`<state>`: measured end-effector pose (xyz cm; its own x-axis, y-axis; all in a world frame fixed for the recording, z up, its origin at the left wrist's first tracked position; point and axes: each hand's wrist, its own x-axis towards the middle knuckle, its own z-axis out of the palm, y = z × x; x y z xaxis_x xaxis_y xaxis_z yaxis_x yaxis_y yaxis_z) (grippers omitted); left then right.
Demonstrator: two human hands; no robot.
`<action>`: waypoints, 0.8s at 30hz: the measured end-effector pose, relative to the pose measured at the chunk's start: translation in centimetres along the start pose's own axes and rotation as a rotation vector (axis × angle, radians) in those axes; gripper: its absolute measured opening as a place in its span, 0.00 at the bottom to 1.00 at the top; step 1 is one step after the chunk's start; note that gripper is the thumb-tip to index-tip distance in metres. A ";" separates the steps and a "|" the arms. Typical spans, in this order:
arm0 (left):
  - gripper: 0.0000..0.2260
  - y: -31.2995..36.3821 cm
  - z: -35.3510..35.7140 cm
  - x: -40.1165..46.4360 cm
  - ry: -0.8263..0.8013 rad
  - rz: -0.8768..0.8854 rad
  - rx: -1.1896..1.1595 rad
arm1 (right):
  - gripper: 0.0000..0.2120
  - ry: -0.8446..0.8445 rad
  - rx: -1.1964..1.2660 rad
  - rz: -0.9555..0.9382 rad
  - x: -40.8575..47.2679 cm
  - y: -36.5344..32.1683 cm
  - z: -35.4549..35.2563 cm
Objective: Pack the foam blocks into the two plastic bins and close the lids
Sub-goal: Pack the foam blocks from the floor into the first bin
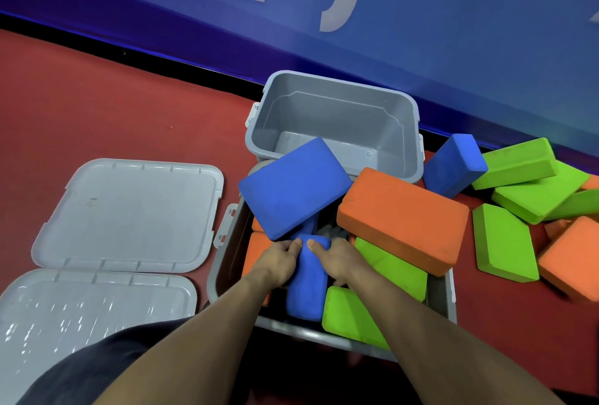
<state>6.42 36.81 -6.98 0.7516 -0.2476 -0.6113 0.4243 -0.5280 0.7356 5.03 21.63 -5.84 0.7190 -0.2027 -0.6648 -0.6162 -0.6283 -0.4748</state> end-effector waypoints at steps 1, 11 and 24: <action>0.17 -0.2 0.2 0.0 -0.040 -0.011 -0.099 | 0.30 -0.006 0.034 0.015 -0.2 0.1 0.3; 0.18 -1.1 1.0 -0.7 -0.128 -0.053 -0.279 | 0.27 -0.208 0.316 0.113 1.0 1.5 1.4; 0.53 -3.1 1.7 0.9 -0.162 0.035 -0.271 | 0.45 -0.244 0.478 0.191 3.5 0.0 1.1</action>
<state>4.94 36.85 -10.34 0.6873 -0.3997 -0.6065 0.5347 -0.2866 0.7949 7.18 21.79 -8.82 0.5203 -0.0649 -0.8515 -0.8459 -0.1763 -0.5034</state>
